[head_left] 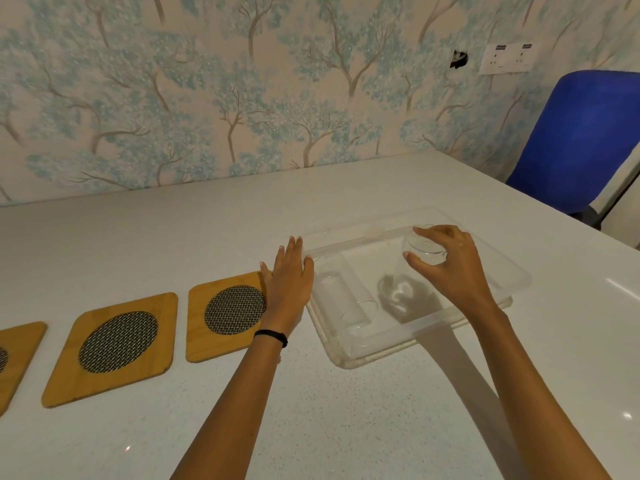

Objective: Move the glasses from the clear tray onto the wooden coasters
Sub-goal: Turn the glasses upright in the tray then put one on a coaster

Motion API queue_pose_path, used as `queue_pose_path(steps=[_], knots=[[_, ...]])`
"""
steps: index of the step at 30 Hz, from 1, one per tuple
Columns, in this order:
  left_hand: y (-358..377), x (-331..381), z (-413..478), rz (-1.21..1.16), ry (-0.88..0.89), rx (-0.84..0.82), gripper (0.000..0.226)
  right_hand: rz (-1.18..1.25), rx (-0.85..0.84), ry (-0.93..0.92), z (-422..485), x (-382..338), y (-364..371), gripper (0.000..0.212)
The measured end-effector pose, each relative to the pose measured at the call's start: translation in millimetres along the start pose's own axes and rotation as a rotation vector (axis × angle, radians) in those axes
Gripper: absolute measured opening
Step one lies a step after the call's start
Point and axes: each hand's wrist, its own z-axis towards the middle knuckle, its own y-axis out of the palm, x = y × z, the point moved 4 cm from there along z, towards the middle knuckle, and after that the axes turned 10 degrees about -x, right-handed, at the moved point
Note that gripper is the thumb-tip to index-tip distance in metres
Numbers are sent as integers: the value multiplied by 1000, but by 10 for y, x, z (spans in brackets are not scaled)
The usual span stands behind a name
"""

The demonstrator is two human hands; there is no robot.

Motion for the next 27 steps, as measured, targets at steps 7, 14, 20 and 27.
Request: queue_pose_path(steps=[7,14,20,27], knots=[[7,-12,5,-17,1,-6,51,-149,69,-57,-127,-171,-47,46],[17,-36,17,-14,0,7,51,-143,163,-350,-322,-738,138,23],[28,-49,45,5,-3,15,51,-80,-56,-261,-355,-809,534,26],[42,-63,72,29,-7,29,52,36,-215,-136,-95,-785,789,35]])
